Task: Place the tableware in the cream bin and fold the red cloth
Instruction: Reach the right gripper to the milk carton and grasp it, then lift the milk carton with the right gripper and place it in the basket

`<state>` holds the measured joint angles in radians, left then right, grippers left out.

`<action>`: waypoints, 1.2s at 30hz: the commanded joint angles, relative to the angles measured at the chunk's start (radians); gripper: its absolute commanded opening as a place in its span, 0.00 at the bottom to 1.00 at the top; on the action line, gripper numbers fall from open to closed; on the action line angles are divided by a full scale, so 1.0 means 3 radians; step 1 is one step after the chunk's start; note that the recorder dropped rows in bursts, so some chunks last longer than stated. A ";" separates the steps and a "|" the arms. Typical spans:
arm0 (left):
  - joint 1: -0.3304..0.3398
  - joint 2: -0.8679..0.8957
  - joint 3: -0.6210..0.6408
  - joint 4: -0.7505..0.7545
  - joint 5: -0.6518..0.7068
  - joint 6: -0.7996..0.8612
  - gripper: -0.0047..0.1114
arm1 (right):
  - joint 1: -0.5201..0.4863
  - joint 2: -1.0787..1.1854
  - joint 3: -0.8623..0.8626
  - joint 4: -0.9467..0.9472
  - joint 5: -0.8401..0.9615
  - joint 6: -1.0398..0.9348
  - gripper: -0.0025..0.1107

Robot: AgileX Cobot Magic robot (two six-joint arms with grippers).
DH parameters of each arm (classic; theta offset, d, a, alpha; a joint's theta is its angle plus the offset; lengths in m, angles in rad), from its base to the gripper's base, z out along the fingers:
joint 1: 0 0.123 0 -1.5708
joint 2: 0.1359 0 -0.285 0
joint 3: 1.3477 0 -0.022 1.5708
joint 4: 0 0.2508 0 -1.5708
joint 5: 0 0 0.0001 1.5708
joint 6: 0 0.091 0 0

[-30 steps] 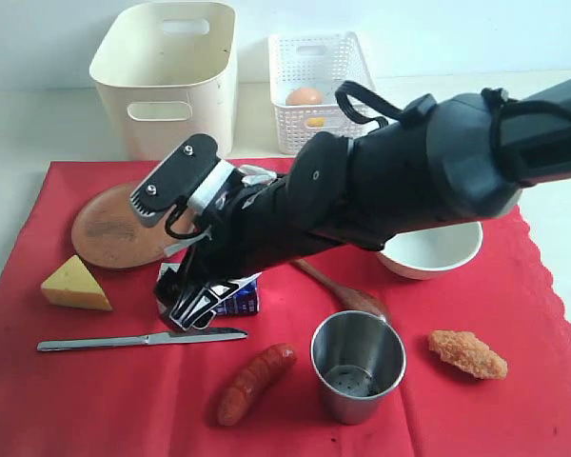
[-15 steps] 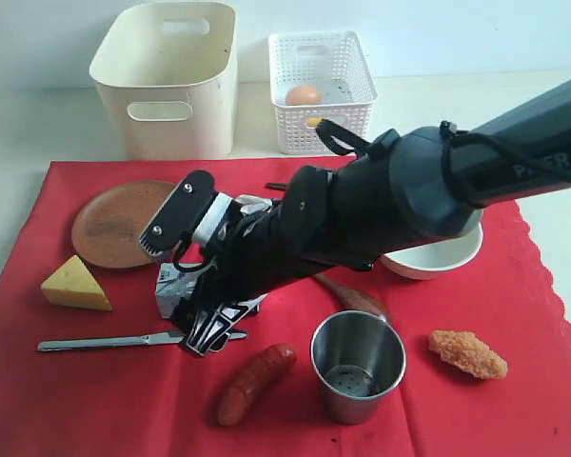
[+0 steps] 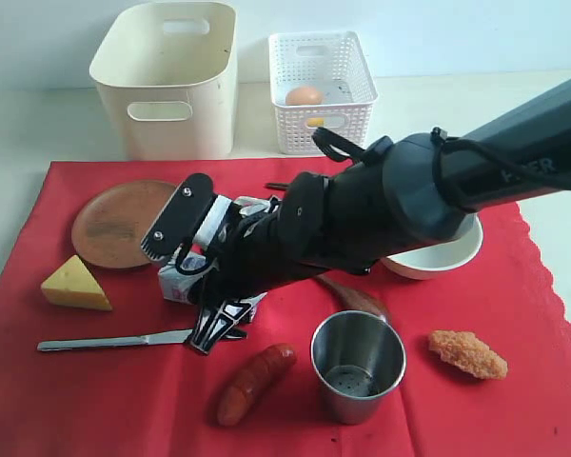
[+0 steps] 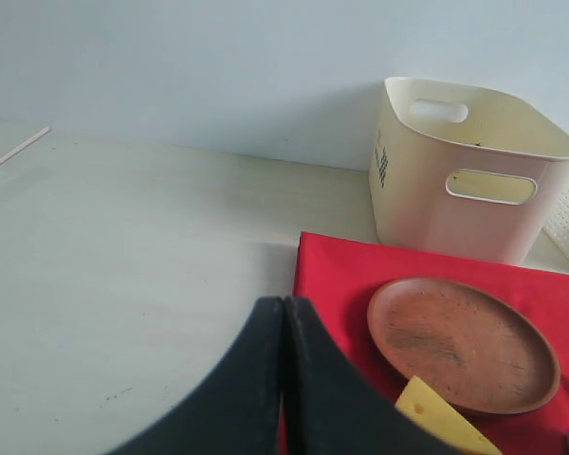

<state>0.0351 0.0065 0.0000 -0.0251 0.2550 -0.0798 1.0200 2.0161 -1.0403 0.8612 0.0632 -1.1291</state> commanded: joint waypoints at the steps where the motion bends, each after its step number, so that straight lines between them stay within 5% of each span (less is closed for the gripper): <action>1: 0.0006 -0.0022 0.0000 -0.0010 0.0009 -0.0012 0.05 | 0.0009 -0.0023 -0.0020 -0.0028 -0.0031 -0.0019 0.22; 7: 0.0006 -0.0022 0.0000 -0.0010 0.0009 -0.0012 0.05 | 0.0009 -0.0113 -0.0020 -0.0028 -0.0022 -0.0054 0.02; 20: 0.0006 -0.0022 0.0000 -0.0010 0.0009 -0.0012 0.05 | 0.0009 -0.0519 -0.0020 -0.0016 -0.0189 0.0017 0.02; 27: 0.0006 -0.0022 0.0000 -0.0010 0.0009 -0.0012 0.05 | 0.0000 -0.0555 -0.0020 0.0208 -0.1221 0.0013 0.02; 36: 0.0006 -0.0022 0.0000 -0.0010 0.0009 -0.0012 0.05 | -0.0563 -0.0480 -0.0314 0.0288 -0.1462 0.0067 0.02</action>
<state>0.0351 0.0065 0.0000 -0.0251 0.2596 -0.0798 0.9104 1.8674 -1.0852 0.9335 -0.3277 -1.1264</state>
